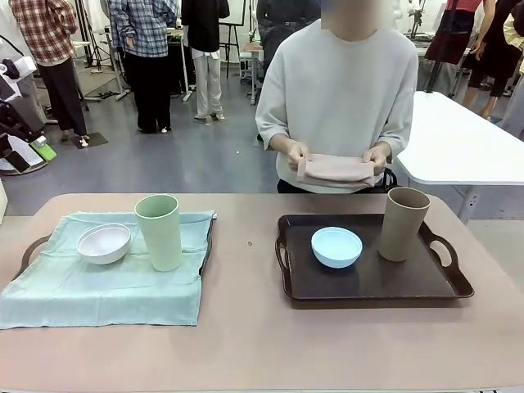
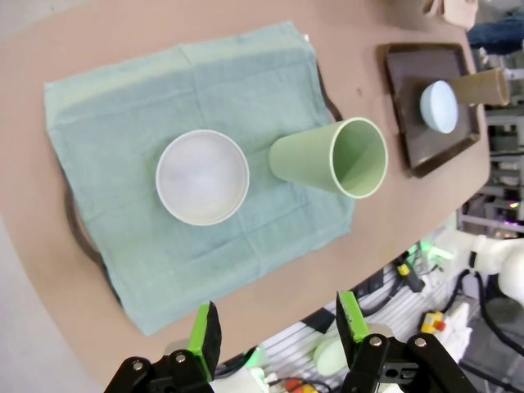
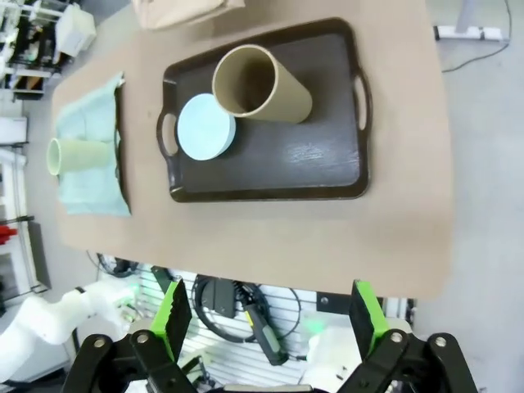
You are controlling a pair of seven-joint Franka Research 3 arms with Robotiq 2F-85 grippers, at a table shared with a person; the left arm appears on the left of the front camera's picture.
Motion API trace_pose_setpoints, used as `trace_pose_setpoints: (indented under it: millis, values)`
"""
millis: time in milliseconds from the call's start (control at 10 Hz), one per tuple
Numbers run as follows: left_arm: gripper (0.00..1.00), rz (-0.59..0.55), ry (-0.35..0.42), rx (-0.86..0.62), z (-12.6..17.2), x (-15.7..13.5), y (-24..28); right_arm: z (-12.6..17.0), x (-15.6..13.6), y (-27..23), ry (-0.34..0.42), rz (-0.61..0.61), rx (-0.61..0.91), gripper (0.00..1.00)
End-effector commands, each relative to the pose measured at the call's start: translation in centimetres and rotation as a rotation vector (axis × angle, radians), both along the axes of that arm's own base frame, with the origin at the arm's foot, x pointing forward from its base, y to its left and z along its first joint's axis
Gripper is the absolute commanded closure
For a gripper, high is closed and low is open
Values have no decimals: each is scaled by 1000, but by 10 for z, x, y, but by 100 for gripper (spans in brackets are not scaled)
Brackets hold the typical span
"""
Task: Set up a tray with a mat and arrange the tableware.
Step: Pick up the Picnic Bowl and Reusable plastic cup from the Handle tray in front of the human's position and hold them in the air.
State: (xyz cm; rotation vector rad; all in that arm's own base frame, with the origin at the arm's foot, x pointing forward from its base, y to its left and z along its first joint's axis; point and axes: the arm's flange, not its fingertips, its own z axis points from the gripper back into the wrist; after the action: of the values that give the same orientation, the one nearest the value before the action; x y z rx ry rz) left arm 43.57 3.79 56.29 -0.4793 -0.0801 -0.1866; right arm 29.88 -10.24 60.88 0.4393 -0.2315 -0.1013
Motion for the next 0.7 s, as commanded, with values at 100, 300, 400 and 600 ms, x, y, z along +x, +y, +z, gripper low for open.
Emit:
trace_pose_setpoints:
  millis: [100, 300, 400, 600]
  values:
    - [25, 101, 36, -227, 0, -38, 62, -15, -3, -62, 20, 41, 208, 0]
    - [0, 198, 74, -333, -10, -54, 111, -28, -23, -119, 50, 19, 349, 0]
    - [0, 214, 114, -380, -16, -58, 127, -35, -31, -145, 57, 36, 421, 0]
    - [1, 230, 145, -459, -25, -61, 151, -47, -48, -187, 31, 79, 581, 0]
